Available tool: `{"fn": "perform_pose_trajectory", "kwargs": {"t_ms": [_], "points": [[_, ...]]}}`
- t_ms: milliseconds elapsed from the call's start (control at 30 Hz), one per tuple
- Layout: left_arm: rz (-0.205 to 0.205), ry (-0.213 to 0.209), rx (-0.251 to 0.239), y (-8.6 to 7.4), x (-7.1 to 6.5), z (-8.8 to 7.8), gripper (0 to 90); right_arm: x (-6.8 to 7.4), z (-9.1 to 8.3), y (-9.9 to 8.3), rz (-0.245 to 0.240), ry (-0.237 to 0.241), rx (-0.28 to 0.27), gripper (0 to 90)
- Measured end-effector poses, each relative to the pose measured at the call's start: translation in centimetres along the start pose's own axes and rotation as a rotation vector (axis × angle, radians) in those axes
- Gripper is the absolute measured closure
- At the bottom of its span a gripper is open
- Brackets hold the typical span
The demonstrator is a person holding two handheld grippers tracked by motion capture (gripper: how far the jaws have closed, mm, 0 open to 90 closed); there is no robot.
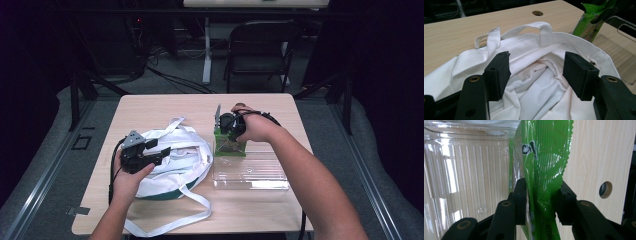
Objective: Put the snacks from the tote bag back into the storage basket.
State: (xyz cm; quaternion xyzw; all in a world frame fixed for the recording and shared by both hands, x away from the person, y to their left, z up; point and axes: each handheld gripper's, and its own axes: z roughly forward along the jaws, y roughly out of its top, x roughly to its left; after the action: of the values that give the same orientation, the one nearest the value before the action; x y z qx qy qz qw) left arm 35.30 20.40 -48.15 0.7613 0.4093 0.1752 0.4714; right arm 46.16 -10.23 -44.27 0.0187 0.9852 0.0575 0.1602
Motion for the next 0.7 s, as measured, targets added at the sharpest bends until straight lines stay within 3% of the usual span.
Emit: {"fn": "perform_pose_trajectory", "kwargs": {"t_ms": [333, 467, 700], "points": [[-0.007, 0.004, -0.005, -0.06, 0.03, -0.02, 38.4, -0.02, -0.02, -0.05, 0.019, -0.002, -0.010, 53.6], [-0.007, 0.004, -0.005, -0.05, 0.05, -0.08, 38.4, -0.02, -0.08, -0.03, 0.029, -0.019, -0.014, 44.6], [-0.007, 0.006, -0.006, -0.05, 0.01, -0.06, 38.4, -0.10, -0.24, -0.15, 0.047, -0.027, -0.027, 41.0]]}}
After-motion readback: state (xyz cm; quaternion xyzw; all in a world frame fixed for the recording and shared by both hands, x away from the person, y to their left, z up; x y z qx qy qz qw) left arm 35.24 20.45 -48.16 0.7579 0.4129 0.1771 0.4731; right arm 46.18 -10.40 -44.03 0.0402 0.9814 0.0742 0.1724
